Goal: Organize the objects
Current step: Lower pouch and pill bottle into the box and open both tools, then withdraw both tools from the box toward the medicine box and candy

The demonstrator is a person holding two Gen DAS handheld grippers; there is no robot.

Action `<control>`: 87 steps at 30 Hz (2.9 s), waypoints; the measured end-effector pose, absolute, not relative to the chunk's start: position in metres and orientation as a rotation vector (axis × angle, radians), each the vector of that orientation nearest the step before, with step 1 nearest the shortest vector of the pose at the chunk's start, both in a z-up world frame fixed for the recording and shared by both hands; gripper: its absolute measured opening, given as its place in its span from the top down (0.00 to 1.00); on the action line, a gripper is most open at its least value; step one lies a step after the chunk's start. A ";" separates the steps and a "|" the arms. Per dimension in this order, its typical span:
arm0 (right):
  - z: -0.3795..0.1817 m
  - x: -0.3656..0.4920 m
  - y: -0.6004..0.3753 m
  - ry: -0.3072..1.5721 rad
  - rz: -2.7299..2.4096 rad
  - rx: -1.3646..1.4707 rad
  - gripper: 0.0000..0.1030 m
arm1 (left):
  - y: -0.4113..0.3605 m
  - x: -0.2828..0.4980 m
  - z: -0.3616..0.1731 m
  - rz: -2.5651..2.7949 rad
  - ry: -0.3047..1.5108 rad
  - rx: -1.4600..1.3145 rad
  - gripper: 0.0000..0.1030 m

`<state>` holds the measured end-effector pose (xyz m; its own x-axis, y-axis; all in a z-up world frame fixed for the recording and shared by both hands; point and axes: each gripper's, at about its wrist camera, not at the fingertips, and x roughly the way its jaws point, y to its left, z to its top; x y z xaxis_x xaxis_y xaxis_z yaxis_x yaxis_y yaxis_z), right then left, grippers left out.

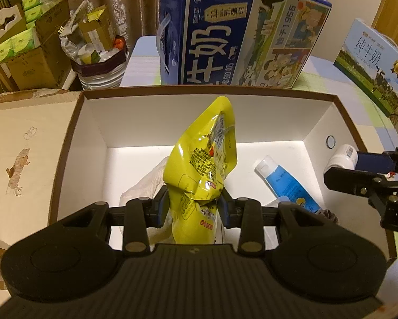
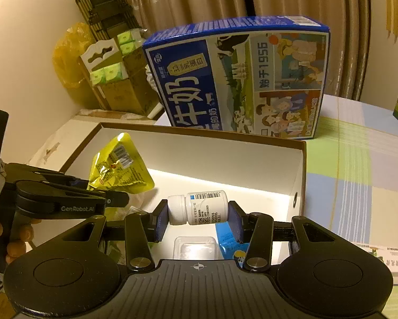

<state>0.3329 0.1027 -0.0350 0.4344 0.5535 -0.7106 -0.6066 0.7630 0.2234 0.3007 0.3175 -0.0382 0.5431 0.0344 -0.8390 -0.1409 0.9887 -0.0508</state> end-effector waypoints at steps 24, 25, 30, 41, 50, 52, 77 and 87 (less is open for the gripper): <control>-0.056 0.352 0.123 0.918 0.739 -0.096 0.57 | 0.346 0.325 -0.042 0.140 0.964 -0.139 0.25; -0.056 0.352 0.124 0.920 0.740 -0.098 0.57 | 0.348 0.323 -0.040 0.142 0.958 -0.151 0.24; -0.062 0.353 0.131 0.941 0.745 -0.114 0.57 | 0.351 0.319 -0.034 0.151 0.961 -0.155 0.23; -0.077 0.363 0.144 0.946 0.762 -0.133 0.57 | 0.354 0.304 -0.035 0.190 0.989 -0.174 0.17; -0.070 0.359 0.147 0.870 0.782 -0.147 0.46 | 0.353 0.296 -0.032 0.198 0.983 -0.175 0.12; -0.068 0.358 0.147 0.877 0.784 -0.145 0.45 | 0.352 0.293 -0.030 0.199 0.981 -0.172 0.12; -0.037 0.308 0.090 0.921 0.682 -0.079 0.43 | 0.327 0.238 0.000 0.166 0.938 -0.170 0.08; -0.023 0.277 0.067 0.922 0.660 -0.049 0.43 | 0.302 0.208 0.008 0.145 0.938 -0.180 0.08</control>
